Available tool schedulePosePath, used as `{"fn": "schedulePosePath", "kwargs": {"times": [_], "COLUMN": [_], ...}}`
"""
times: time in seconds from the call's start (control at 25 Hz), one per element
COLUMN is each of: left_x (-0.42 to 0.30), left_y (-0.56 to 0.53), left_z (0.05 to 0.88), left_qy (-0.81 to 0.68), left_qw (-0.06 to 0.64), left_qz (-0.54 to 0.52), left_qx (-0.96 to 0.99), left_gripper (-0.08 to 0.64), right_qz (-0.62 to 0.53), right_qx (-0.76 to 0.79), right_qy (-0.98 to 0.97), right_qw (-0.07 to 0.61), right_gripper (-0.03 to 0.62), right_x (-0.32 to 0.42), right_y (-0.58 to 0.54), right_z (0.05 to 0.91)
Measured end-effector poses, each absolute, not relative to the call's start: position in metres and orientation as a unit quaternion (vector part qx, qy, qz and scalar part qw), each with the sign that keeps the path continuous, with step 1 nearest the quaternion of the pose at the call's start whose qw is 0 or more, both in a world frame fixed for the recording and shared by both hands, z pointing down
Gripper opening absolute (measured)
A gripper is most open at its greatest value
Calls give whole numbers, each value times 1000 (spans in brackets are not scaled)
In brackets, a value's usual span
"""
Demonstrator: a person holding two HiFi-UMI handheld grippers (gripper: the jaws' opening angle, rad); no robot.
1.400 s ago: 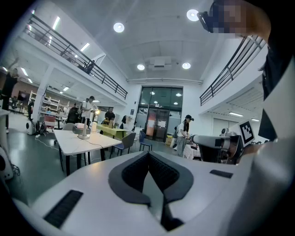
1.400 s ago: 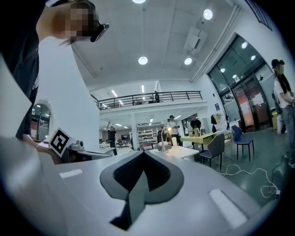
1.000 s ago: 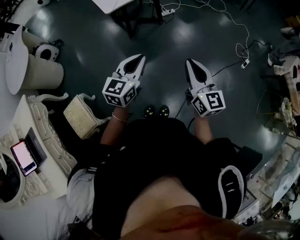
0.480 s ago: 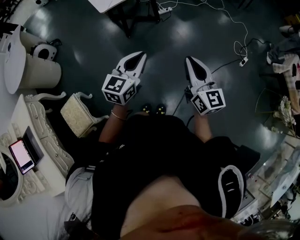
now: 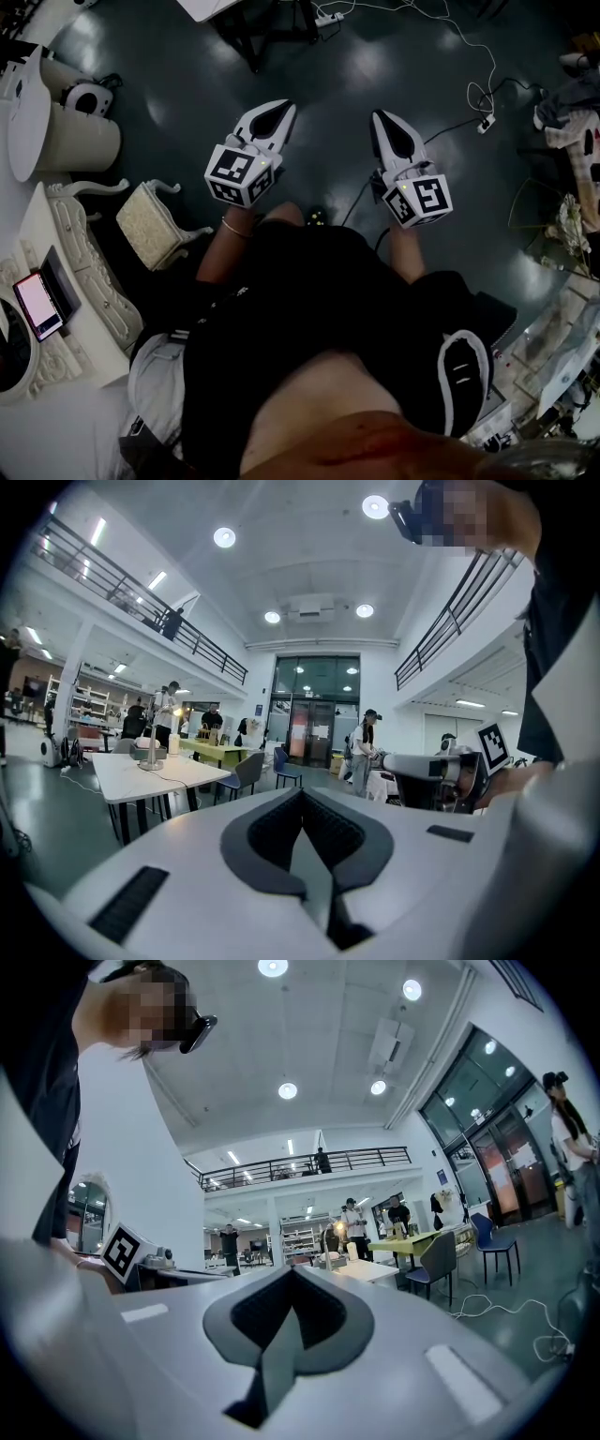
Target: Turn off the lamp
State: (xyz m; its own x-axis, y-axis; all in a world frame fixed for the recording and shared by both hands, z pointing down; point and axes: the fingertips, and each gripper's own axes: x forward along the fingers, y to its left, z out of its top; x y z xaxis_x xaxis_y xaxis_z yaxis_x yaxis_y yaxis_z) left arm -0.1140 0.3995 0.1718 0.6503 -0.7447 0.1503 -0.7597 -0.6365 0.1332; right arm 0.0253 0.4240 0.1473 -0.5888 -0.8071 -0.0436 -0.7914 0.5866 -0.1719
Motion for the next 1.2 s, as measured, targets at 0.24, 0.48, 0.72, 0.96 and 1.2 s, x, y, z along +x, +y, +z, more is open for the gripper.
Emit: {"fn": "schedulePosePath", "kwargs": {"times": [0.24, 0.48, 0.72, 0.96, 1.2], "left_x": [-107, -95, -88, -84, -76], "left_y": [398, 405, 402, 393, 382], "left_z": [170, 174, 174, 172, 176], "left_qy": [-419, -413, -405, -399, -389], "left_qw": [93, 43, 52, 53, 58], "left_qz": [38, 96, 80, 61, 53], "left_qx": [903, 904, 909, 913, 918], "left_gripper": [6, 6, 6, 6, 6], "right_qz": [-63, -67, -70, -66, -63], "right_qx": [-450, -456, -461, -467, -476], "right_qy": [888, 885, 881, 879, 875], "right_qw": [63, 67, 72, 67, 65], "right_gripper": [0, 0, 0, 0, 0], "right_x": [35, 41, 47, 52, 61], "right_y": [425, 425, 426, 421, 414], "right_z": [145, 150, 150, 151, 152]}}
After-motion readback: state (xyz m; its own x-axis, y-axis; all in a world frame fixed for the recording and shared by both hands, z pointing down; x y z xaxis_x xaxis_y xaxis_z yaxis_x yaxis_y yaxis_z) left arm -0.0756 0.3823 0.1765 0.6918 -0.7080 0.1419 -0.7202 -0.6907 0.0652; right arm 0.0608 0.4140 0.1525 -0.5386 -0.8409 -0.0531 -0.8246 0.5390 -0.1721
